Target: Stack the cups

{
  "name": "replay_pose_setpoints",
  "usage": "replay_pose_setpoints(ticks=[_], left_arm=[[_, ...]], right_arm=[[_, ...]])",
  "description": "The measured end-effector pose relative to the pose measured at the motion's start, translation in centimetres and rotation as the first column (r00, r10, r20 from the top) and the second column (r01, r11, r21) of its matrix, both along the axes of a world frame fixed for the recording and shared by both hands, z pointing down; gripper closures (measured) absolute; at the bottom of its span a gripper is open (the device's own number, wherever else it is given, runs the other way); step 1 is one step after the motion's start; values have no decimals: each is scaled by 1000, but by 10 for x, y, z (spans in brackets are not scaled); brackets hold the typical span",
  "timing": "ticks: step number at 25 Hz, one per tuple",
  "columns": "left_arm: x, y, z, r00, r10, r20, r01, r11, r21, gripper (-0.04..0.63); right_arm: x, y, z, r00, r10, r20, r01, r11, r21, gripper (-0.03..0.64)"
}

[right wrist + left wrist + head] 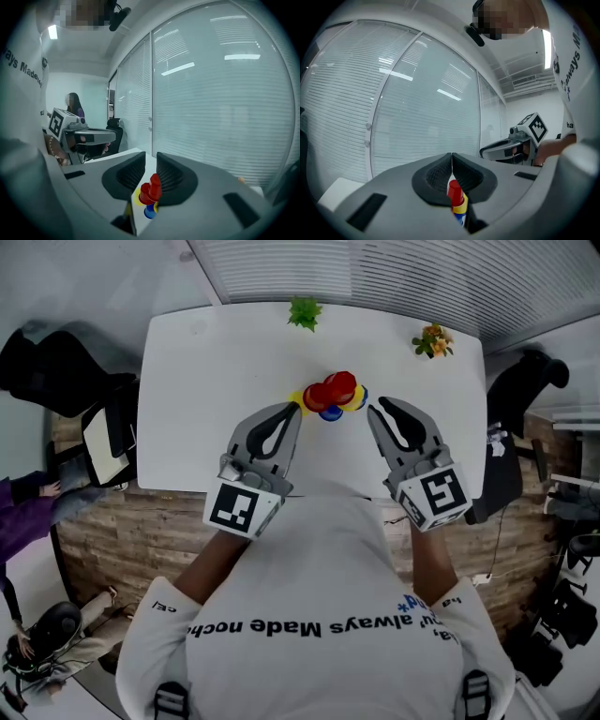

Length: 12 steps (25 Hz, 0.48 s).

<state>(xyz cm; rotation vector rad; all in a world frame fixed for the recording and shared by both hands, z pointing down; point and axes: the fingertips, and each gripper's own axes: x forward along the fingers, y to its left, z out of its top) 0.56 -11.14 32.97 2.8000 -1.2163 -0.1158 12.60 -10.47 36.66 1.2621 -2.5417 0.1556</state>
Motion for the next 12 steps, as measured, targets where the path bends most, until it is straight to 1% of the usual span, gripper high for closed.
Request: replay_pose_setpoints(ticks=[4,12], left_arm=[[7,3,-11,1000,11,-18,-11,1000,14,575],[12,8,-27,999,16,-28,-15,1000,14,577]], right_arm=[[4,11,-16,1000,17,-8,-17,999,29,567],[7,29,-37,999,32,4,-32,998,52,606]])
